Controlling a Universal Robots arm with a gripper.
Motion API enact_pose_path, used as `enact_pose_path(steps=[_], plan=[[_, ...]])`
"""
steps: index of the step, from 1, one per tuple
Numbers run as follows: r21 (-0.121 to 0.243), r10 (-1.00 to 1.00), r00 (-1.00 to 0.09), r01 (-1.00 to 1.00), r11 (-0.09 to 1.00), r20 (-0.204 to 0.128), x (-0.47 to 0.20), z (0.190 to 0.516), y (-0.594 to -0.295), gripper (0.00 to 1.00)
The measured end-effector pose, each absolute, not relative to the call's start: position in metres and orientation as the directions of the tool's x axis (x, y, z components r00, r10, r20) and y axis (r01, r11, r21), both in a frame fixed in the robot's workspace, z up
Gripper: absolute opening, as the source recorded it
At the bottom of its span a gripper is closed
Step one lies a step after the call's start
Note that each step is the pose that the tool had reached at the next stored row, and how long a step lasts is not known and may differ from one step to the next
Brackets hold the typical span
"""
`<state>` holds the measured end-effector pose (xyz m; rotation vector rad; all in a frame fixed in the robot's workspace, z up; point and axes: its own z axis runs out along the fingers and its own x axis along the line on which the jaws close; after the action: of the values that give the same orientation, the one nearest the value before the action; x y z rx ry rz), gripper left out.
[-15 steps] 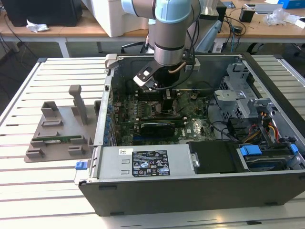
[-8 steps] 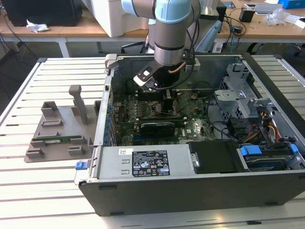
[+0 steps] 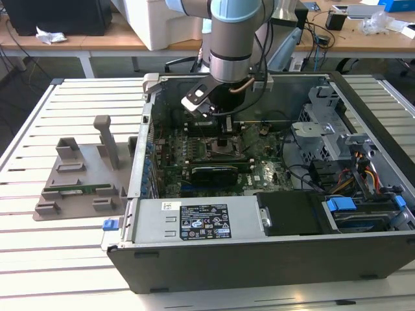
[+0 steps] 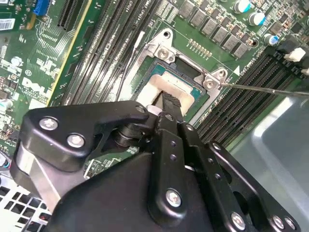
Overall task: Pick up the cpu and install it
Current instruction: 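Place the cpu into insertion slot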
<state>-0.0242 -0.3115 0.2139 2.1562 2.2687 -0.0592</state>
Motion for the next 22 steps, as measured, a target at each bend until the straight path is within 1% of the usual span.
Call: enact_pose_path(steps=[2,11,15,20,22], plan=[[-0.02,0.997,-0.073,0.997,0.072,-0.036,-0.024,0.213,-0.311,0.11],[-0.021,0.997,-0.074,0.997,0.073,-0.036,-0.018,0.203,-0.311,0.11],[-0.019,0.997,-0.074,0.997,0.073,-0.034,-0.013,0.205,-0.311,0.11],[-0.021,0.997,-0.074,0.997,0.073,-0.036,-0.013,0.237,-0.311,0.11],[-0.021,0.997,-0.074,0.997,0.073,-0.036,-0.013,0.244,-0.311,0.11]])
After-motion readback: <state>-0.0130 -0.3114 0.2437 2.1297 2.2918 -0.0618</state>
